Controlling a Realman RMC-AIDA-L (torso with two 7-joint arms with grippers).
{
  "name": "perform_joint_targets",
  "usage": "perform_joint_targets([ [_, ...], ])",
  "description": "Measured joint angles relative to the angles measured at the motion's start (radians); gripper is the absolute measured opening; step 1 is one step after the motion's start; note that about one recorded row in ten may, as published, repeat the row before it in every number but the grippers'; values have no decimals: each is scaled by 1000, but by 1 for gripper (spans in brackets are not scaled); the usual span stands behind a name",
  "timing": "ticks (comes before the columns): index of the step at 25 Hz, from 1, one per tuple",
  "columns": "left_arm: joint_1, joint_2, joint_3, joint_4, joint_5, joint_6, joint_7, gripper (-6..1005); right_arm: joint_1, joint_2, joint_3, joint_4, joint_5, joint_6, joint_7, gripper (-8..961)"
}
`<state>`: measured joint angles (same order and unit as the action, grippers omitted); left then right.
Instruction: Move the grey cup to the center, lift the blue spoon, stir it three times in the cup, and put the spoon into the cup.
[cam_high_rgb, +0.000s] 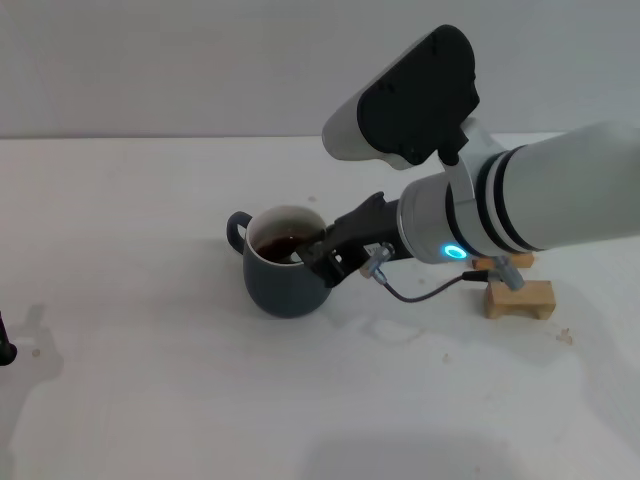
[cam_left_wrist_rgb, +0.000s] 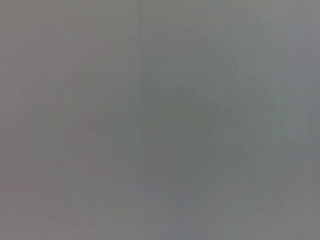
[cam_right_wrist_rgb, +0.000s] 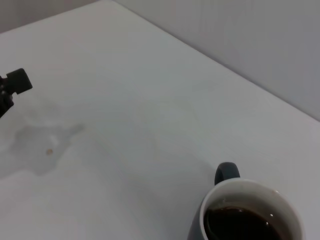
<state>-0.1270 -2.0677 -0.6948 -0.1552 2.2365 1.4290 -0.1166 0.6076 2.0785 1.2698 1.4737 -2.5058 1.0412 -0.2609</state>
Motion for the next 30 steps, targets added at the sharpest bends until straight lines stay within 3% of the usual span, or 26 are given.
perform_joint_targets([
  [9, 0, 1, 0, 0, 0, 1, 0, -2, 25, 0, -8, -89, 12, -152, -44, 155],
  [18, 1, 2, 0, 3, 0, 3, 0, -2, 7, 0, -2, -84, 31, -168, -48, 164],
  [23, -1, 2, 0, 6, 0, 3, 0, -2, -18, -1, 1, -62, 25, -202, -57, 393],
  [26, -1, 2, 0, 7, 0, 2, 0, -2, -88, -2, 1, -18, -11, -311, -89, 393],
  [27, 0, 2, 0, 7, 0, 2, 0, -2, -197, -2, -22, 30, -76, -481, -133, 393],
  [28, 1, 2, 0, 8, -1, 2, 0, -2, -243, -1, -37, 44, -98, -557, -154, 393],
  [29, 1, 2, 0, 8, -1, 2, 0, -2, -243, -1, -37, 44, -98, -557, -154, 392],
  [30, 2, 2, 0, 8, -1, 2, 0, -2, -299, -1, -58, 57, -124, -655, -177, 392],
])
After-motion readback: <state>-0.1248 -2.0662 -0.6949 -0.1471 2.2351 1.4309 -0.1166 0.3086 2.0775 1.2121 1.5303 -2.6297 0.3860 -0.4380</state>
